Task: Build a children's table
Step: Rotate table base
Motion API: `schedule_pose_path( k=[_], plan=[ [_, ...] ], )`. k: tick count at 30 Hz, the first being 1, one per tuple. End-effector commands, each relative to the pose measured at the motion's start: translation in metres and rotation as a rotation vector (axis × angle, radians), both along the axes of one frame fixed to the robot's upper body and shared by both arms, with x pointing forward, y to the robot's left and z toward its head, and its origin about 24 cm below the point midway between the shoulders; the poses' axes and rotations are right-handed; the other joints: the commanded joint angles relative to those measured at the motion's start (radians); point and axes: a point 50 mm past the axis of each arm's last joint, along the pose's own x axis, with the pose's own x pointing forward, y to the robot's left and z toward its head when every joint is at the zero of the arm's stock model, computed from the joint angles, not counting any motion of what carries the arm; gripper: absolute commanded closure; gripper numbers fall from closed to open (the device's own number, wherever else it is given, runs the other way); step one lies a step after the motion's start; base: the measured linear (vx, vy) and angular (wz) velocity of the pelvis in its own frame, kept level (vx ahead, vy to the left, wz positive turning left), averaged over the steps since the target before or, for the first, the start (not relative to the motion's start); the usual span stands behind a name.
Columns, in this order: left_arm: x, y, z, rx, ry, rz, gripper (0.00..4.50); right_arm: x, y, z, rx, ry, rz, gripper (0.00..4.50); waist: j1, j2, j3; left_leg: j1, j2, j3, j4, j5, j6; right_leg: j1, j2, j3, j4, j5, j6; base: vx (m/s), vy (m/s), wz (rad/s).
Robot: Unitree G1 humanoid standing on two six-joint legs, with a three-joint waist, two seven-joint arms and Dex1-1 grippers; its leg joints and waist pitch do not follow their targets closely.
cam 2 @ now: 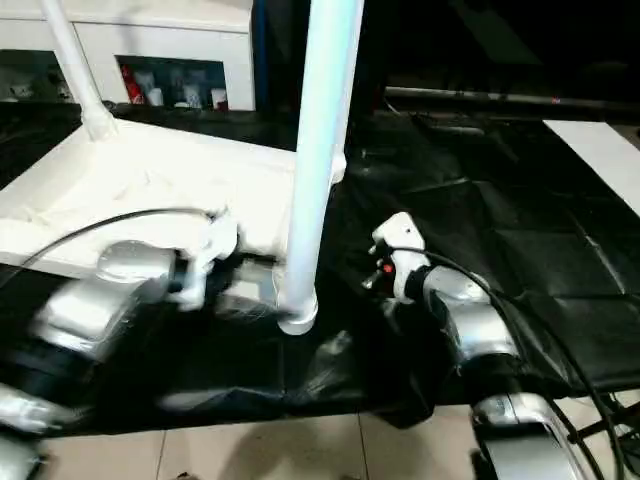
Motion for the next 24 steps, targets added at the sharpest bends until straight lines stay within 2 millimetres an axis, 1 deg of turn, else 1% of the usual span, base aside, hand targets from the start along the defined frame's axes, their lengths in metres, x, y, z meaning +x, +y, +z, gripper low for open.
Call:
schedule_pose_path(
  k=[1, 2, 3, 4, 5, 6, 7, 8, 9, 10, 11, 12, 13, 14, 15, 16, 17, 18, 19, 20, 21, 23, 24],
  plan=[
    [0.003, 0.003, -0.003, 0.096, -0.017, -0.018, 0.04, -0.002, -0.002, 0.007, -0.011, -0.012, 0.042, 4.15, 0.002, 0.016, -0.067, 0.016, 0.007, 0.008, -0.066, -0.271, 0.014, 0.051, -0.037, 0.029, -0.067, -0.181, -0.23, 0.0, 0.0, 0.0],
    [0.009, 0.004, -0.005, 0.139, -0.066, 0.005, 0.04, -0.005, -0.002, 0.009, -0.017, -0.012, 0.073, 4.15, 0.002, 0.016, -0.066, 0.015, 0.006, 0.008, -0.067, -0.272, 0.012, 0.051, -0.038, 0.029, -0.068, -0.192, -0.229, 0.0, 0.0, 0.0],
    [0.018, 0.003, -0.006, 0.176, -0.132, 0.042, 0.04, -0.01, -0.002, 0.014, -0.031, -0.013, 0.127, 4.15, 0.005, 0.02, -0.065, 0.017, 0.006, 0.009, -0.066, -0.28, 0.013, 0.05, -0.036, 0.029, -0.072, -0.203, -0.223, 0.0, 0.0, 0.0],
    [0.018, 0.003, -0.006, 0.176, -0.132, 0.042, 0.21, -0.01, -0.002, 0.014, -0.031, -0.013, 0.127, 4.18, 0.011, 0.019, -0.065, 0.021, 0.006, 0.009, -0.065, -0.296, 0.014, 0.048, -0.035, 0.029, -0.075, -0.215, -0.211, 0.0, 0.0, 0.0],
    [0.024, 0.002, -0.008, 0.203, -0.17, 0.069, 0.21, -0.014, 0.0, 0.018, -0.051, -0.018, 0.176, 4.18, 0.011, 0.017, -0.065, 0.012, 0.006, 0.005, -0.068, -0.282, 0.013, 0.055, -0.038, 0.029, -0.073, -0.217, -0.204, 0.0, 0.0, 0.0],
    [0.026, 0.002, -0.009, 0.219, -0.181, 0.074, 0.32, -0.015, 0.001, 0.02, -0.059, -0.022, 0.194, 4.19, 0.016, 0.017, -0.068, 0.014, 0.009, 0.004, -0.067, -0.273, 0.009, 0.054, -0.044, 0.029, -0.07, -0.203, -0.207, 0.0, 0.0, 0.0],
    [0.028, 0.002, -0.01, 0.25, -0.2, 0.067, 0.44, -0.017, 0.003, 0.022, -0.066, -0.026, 0.21, 4.19, 0.015, 0.015, -0.068, 0.01, 0.008, 0.003, -0.067, -0.266, 0.011, 0.057, -0.044, 0.029, -0.069, -0.198, -0.21, 0.0, 0.0, 0.0],
    [0.028, 0.002, -0.011, 0.259, -0.203, 0.067, 0.5, -0.017, 0.003, 0.022, -0.067, -0.028, 0.215, 4.19, 0.017, 0.015, -0.07, 0.011, 0.009, 0.004, -0.065, -0.255, 0.012, 0.055, -0.044, 0.029, -0.067, -0.18, -0.213, 0.0, 0.0, 0.0],
    [0.03, 0.003, -0.013, 0.29, -0.213, 0.065, 0.59, -0.018, 0.005, 0.026, -0.073, -0.033, 0.232, 4.19, 0.017, 0.03, -0.069, 0.011, 0.008, 0.002, -0.066, -0.254, 0.01, 0.054, -0.044, 0.029, -0.065, -0.171, -0.218, 0.0, 0.0, 0.0],
    [0.032, 0.003, -0.013, 0.303, -0.227, 0.064, 0.67, -0.02, 0.007, 0.028, -0.076, -0.037, 0.245, 4.19, 0.014, 0.02, -0.071, 0.009, 0.004, 0.004, -0.063, -0.246, 0.016, 0.058, -0.04, 0.029, -0.066, -0.149, -0.22, 0.0, 0.0, 0.0],
    [0.033, 0.002, -0.014, 0.297, -0.224, 0.066, 0.74, -0.021, 0.008, 0.029, -0.078, -0.037, 0.251, 4.19, 0.015, 0.019, -0.072, 0.008, 0.004, 0.005, -0.063, -0.24, 0.016, 0.059, -0.042, 0.029, -0.065, -0.141, -0.221, 0.0, 0.0, 0.0],
    [0.034, 0.002, -0.014, 0.296, -0.223, 0.066, 0.83, -0.021, 0.008, 0.029, -0.078, -0.037, 0.253, 4.19, 0.015, 0.024, -0.072, 0.007, 0.004, 0.004, -0.062, -0.233, 0.018, 0.06, -0.043, 0.029, -0.066, -0.135, -0.226, 0.0, 0.0, 0.0],
    [0.034, 0.001, -0.015, 0.287, -0.218, 0.065, 0.92, -0.022, 0.009, 0.03, -0.083, -0.037, 0.261, 4.19, 0.014, 0.023, -0.072, 0.007, 0.005, 0.004, -0.062, -0.232, 0.017, 0.06, -0.044, 0.028, -0.064, -0.132, -0.23, 0.0, 0.0, 0.0],
    [0.036, 0.0, -0.016, 0.287, -0.215, 0.06, 1.1, -0.024, 0.01, 0.031, -0.088, -0.034, 0.271, 4.19, 0.015, 0.023, -0.071, 0.01, 0.005, 0.005, -0.062, -0.237, 0.018, 0.057, -0.042, 0.028, -0.066, -0.138, -0.235, 0.0, 0.0, 0.0],
    [0.036, 0.0, -0.017, 0.288, -0.213, 0.059, 1.1, -0.025, 0.01, 0.031, -0.089, -0.033, 0.273, 4.19, 0.016, 0.022, -0.07, 0.01, 0.005, 0.005, -0.062, -0.245, 0.02, 0.058, -0.042, 0.028, -0.068, -0.152, -0.233, 0.0, 0.0, 0.0],
    [0.036, 0.001, -0.018, 0.294, -0.198, 0.049, 1.17, -0.026, 0.01, 0.03, -0.095, -0.028, 0.278, 4.19, 0.017, 0.026, -0.069, 0.01, 0.006, 0.004, -0.064, -0.258, 0.017, 0.055, -0.044, 0.028, -0.07, -0.172, -0.231, 0.0, 0.0, 0.0],
    [0.035, 0.001, -0.019, 0.297, -0.189, 0.042, 1.33, -0.027, 0.01, 0.03, -0.099, -0.026, 0.281, 4.19, 0.018, 0.025, -0.069, 0.011, 0.006, 0.005, -0.064, -0.266, 0.016, 0.055, -0.044, 0.028, -0.072, -0.183, -0.229, 0.0, 0.0, 0.0],
    [0.035, 0.002, -0.019, 0.298, -0.183, 0.04, 1.33, -0.027, 0.01, 0.03, -0.1, -0.025, 0.281, 4.19, 0.019, 0.025, -0.069, 0.012, 0.007, 0.004, -0.065, -0.277, 0.013, 0.054, -0.045, 0.029, -0.072, -0.201, -0.227, 0.0, 0.0, 0.0],
    [0.034, 0.003, -0.019, 0.295, -0.171, 0.033, 1.44, -0.028, 0.009, 0.03, -0.104, -0.023, 0.281, 4.19, 0.02, 0.026, -0.069, 0.013, 0.008, 0.003, -0.066, -0.281, 0.011, 0.053, -0.046, 0.029, -0.073, -0.206, -0.227, 0.0, 0.0, 0.0],
    [0.034, 0.003, -0.019, 0.291, -0.159, 0.029, 1.55, -0.028, 0.008, 0.029, -0.108, -0.02, 0.281, 4.19, 0.022, 0.024, -0.07, 0.013, 0.008, 0.003, -0.065, -0.278, 0.008, 0.054, -0.046, 0.029, -0.072, -0.198, -0.229, 0.0, 0.0, 0.0],
    [0.034, 0.003, -0.019, 0.289, -0.154, 0.027, 1.7, -0.028, 0.008, 0.029, -0.11, -0.019, 0.281, 4.19, 0.023, 0.025, -0.07, 0.013, 0.008, 0.003, -0.065, -0.276, 0.008, 0.054, -0.046, 0.029, -0.071, -0.194, -0.23, 0.0, 0.0, 0.0],
    [0.033, 0.003, -0.019, 0.288, -0.148, 0.02, 1.77, -0.028, 0.008, 0.028, -0.115, -0.018, 0.281, 4.19, 0.027, 0.026, -0.07, 0.013, 0.009, 0.004, -0.065, -0.265, 0.01, 0.054, -0.046, 0.03, -0.068, -0.17, -0.236, 0.0, 0.0, 0.0],
    [0.034, 0.003, -0.019, 0.289, -0.148, 0.018, 1.92, -0.029, 0.008, 0.028, -0.118, -0.015, 0.283, 4.19, 0.029, 0.026, -0.071, 0.012, 0.009, 0.004, -0.064, -0.256, 0.011, 0.054, -0.046, 0.029, -0.067, -0.155, -0.239, 0.0, 0.0, 0.0]
  ],
)
